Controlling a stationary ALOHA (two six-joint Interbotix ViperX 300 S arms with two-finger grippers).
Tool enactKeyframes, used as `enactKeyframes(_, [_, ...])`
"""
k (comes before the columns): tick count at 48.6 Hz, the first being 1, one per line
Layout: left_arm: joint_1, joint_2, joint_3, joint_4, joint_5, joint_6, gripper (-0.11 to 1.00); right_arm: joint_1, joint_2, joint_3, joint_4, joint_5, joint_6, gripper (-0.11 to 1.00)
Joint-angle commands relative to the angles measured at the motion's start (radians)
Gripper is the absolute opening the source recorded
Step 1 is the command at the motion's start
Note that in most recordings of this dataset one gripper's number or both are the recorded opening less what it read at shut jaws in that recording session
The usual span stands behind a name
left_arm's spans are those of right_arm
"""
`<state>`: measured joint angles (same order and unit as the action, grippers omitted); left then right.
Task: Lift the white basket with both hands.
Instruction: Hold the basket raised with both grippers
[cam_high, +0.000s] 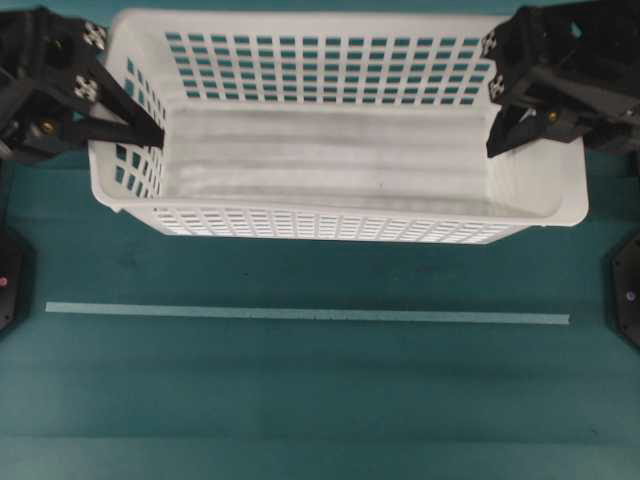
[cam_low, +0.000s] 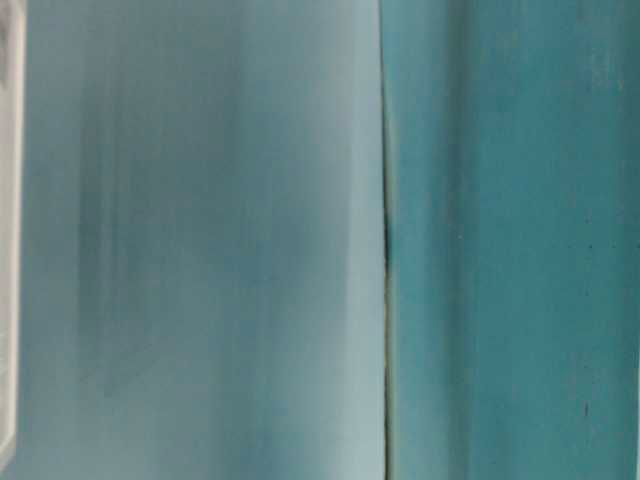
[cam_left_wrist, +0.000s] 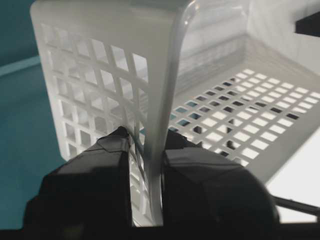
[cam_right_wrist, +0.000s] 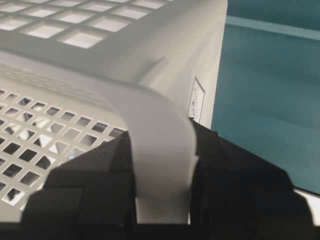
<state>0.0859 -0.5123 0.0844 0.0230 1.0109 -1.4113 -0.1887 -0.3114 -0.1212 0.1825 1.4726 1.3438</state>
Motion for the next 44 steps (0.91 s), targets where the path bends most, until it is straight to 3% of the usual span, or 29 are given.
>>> enactKeyframes(1, [0.005,-0.012,-0.072,0.003,-0.029,0.018,0.04,0.014,0.011,-0.046,0.005,-0.015,-0.018,0.18])
enactKeyframes(44, [0.005,-0.003,-0.071,0.005,-0.031,0.020,0.04,0.014,0.012,-0.041,0.005,-0.023,-0.023,0.18])
